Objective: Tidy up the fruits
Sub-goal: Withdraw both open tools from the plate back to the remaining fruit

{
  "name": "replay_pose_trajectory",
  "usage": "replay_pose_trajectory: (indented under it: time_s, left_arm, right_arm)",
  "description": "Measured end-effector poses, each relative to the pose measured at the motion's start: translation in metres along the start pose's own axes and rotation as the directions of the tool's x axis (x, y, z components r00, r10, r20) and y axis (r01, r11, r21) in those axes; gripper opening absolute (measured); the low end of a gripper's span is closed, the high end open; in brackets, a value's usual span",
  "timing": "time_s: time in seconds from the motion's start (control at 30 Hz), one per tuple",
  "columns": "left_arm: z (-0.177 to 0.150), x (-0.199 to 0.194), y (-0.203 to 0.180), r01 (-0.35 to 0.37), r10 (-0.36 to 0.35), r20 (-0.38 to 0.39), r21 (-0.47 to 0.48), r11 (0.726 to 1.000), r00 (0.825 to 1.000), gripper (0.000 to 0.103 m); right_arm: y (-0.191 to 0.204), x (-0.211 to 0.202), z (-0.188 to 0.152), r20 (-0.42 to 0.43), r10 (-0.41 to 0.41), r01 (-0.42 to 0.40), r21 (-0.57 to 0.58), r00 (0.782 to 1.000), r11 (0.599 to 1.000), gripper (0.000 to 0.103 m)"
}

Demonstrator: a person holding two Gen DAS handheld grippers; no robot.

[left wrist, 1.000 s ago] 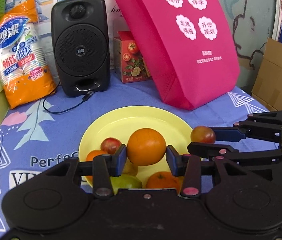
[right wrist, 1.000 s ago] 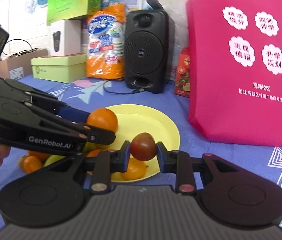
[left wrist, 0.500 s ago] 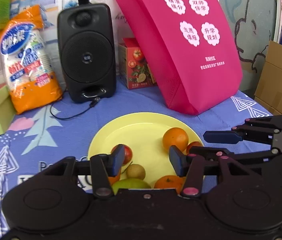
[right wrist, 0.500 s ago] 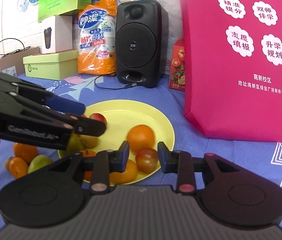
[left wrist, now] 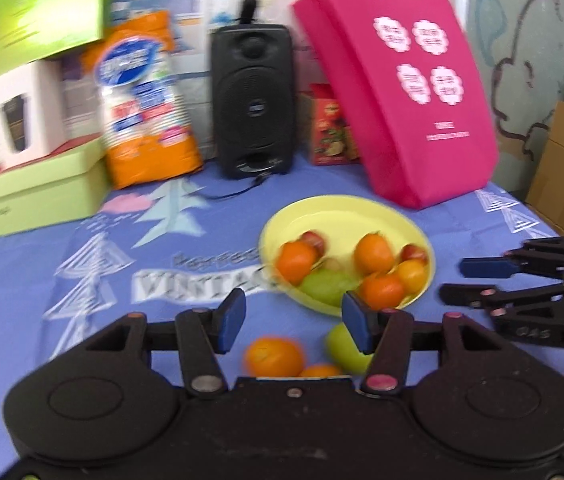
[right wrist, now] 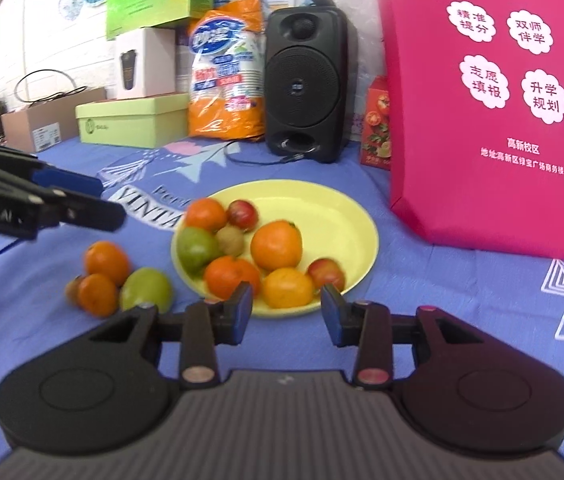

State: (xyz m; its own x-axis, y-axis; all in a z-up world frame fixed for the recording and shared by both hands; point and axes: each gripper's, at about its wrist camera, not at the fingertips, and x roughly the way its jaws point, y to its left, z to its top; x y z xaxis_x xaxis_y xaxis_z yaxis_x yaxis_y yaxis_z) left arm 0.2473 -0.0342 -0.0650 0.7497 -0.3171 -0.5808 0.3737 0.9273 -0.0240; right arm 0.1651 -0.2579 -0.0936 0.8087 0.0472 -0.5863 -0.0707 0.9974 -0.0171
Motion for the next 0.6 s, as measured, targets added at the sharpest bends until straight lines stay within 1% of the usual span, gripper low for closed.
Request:
replay_pose_trajectory:
  time_s: [0.07,0.13,0.2,0.33,0.47,0.6]
  left_arm:
    - [-0.008,-0.009,0.013,-0.035,0.035,-0.012,-0.025,0.999,0.999,0.057]
    - [-0.018,-0.017,0.026,-0.07,0.069,-0.027,-0.048,0.996,0.997,0.057]
    - [-0.027,-0.023,0.036,-0.098,0.096,-0.041,-0.067,0.993,0.995,0.057]
    - [-0.049,-0.031,0.048,-0.121,0.114,-0.078,-0.089,0.989,0.99,0.057]
    - [-0.067,-0.031,0.049,-0.112,0.101,-0.108,-0.098,0.989,0.989,0.057]
    - [-0.075,-0.022,0.034,-0.065,0.059,-0.097,-0.063,0.996,0.993,0.057]
  right_arm:
    - [0.007,-0.005,-0.003,-0.004,0.011,-0.011,-0.009,1.0,1.0,0.037]
    - [0.014,-0.009,-0.005,-0.007,0.02,-0.02,-0.017,1.0,1.0,0.04]
    - [0.023,-0.011,-0.007,-0.012,0.035,-0.036,-0.028,0.999,0.999,0.041]
    - [0.042,-0.011,-0.012,-0.033,0.072,-0.074,-0.058,0.997,0.996,0.041]
    - [0.063,-0.007,-0.016,-0.061,0.105,-0.11,-0.091,0.993,0.99,0.043]
    - [0.08,-0.002,-0.017,-0.072,0.118,-0.126,-0.118,0.99,0.985,0.045]
